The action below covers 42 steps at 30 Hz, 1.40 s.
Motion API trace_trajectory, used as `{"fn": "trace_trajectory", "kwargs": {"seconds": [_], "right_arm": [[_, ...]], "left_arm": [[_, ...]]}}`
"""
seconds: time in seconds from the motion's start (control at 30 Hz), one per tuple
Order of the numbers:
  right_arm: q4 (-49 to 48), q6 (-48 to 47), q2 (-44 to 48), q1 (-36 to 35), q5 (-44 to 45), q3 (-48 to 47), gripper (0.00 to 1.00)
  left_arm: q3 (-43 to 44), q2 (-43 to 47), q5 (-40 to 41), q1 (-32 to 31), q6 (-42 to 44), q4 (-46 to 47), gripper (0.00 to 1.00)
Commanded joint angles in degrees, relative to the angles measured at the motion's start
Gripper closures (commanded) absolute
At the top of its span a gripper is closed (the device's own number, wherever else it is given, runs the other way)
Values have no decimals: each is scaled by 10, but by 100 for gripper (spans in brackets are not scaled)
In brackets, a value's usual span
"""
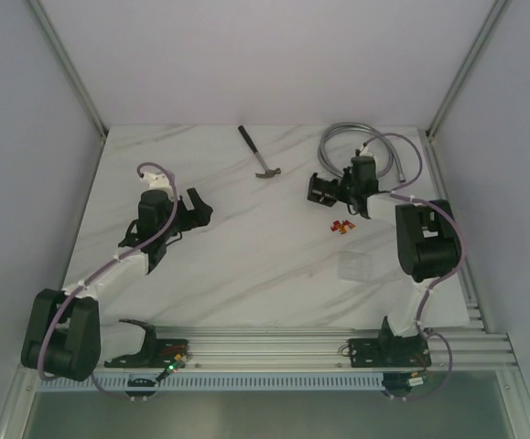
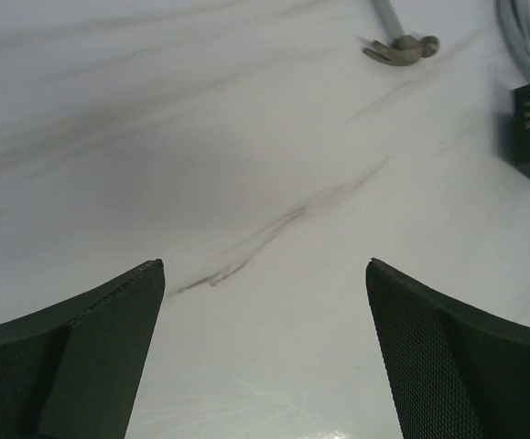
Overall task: Snap on the fuse box
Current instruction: Move the fuse box base at the center of the board.
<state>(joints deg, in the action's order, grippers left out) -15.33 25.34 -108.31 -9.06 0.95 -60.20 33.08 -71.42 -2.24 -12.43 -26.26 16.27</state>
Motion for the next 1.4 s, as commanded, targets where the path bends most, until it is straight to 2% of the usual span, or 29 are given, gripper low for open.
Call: {"fn": "trace_trajectory", "kwargs": {"seconds": [0.0,0.1,0.5,0.67,0.73,0.83,0.93,1.07,1.2,1.37], "right_arm": [[33,-53,29,-29,-49,22,96],[70,-98,38,-61,-59,22,100],[134,-315,55,-266,-117,3,100],[143,-356,27,-301,-127,-24,100],[147,-363,18,-306,-120,-38,94],[145,-349,28,-308,-104,-42,83],[144,-309,60,-308,-69,-32,61],[133,-229,123,-307,-13,26,51],[129,-130,172,-303,62,93,52],[89,-48,185,-303,50,168,58]], "left_arm": [[3,36,-25,-21,-9,-25,0],[-7,55,-25,-31,-18,-34,0],[-52,114,-26,-64,-61,-62,0],[-69,118,-34,-70,-71,-62,0],[-70,111,-38,-76,-74,-62,0],[-67,96,-38,-89,-72,-60,0],[-53,74,-41,-102,-68,-53,0],[-23,33,-49,-122,-55,-41,0],[13,-28,-73,-136,-39,-29,0],[49,-88,-96,-152,-26,-9,0]]}}
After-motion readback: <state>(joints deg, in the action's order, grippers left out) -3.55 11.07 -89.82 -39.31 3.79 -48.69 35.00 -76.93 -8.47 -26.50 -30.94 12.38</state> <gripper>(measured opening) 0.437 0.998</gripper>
